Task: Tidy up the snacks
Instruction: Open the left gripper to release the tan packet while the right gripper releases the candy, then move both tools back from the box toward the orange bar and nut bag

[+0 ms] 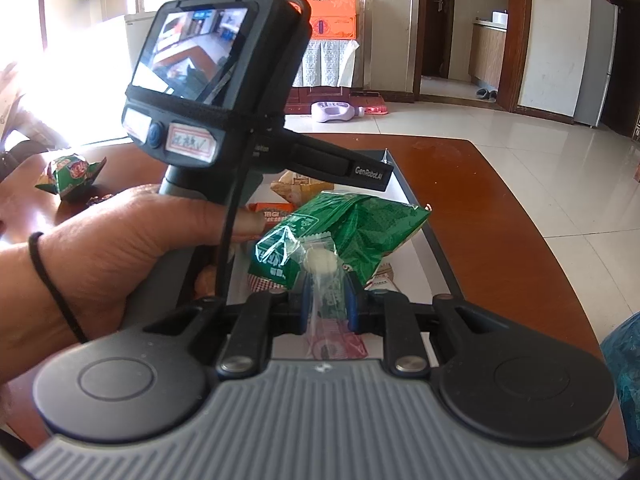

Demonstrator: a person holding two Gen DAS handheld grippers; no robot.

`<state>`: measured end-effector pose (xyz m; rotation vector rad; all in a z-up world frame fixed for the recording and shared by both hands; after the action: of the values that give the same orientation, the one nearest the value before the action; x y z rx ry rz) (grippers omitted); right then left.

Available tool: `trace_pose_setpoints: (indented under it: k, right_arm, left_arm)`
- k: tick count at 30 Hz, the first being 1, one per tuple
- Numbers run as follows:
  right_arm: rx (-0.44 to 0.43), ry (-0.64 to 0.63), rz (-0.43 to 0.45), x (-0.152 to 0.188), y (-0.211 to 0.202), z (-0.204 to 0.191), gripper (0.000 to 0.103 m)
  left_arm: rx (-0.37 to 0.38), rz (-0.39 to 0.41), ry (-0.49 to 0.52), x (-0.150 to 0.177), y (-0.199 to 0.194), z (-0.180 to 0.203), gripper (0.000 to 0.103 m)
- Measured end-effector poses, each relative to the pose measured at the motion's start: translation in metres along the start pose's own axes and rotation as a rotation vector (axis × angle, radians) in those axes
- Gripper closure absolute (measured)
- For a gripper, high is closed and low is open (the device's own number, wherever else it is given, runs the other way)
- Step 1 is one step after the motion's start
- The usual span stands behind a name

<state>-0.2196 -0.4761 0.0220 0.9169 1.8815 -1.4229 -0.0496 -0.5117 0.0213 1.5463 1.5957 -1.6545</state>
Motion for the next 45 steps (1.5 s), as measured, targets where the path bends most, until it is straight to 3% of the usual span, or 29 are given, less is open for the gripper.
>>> trace_pose_setpoints:
  k: [24, 29, 31, 33, 45]
  right_arm:
    - [0.026, -0.013, 0.011, 0.007, 0.004, 0.001, 0.08]
    - [0.02, -0.003, 0.02, 0.007, 0.001, 0.0, 0.073]
    - [0.02, -0.01, 0.02, 0.006, 0.001, -0.002, 0.061]
    - [0.018, -0.012, 0.027, 0.007, -0.002, -0.004, 0.056]
    - [0.036, 0.013, 0.017, 0.01, -0.001, 0.0, 0.055]
  left_arm:
    - [-0.017, -0.015, -0.053, 0.021, -0.075, -0.037, 0.024]
    - [-0.022, -0.021, -0.06, 0.024, -0.086, -0.042, 0.024]
    - [-0.024, -0.024, -0.062, 0.023, -0.089, -0.043, 0.024]
    - [-0.025, -0.026, -0.061, 0.024, -0.091, -0.041, 0.024]
    - [-0.029, -0.035, -0.061, 0.026, -0.094, -0.041, 0.023]
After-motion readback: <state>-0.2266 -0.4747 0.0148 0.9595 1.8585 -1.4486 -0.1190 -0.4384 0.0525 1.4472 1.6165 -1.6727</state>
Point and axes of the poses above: each gripper's, at about its wrist camera, not at the fingertips, and y roughly the way its jaws point, z to its right, x to its underside, the point moved 6 cm from there along y, roughly the way its jaws point, and after that the axes turned 15 degrees about -x, right-handed, at the moved point
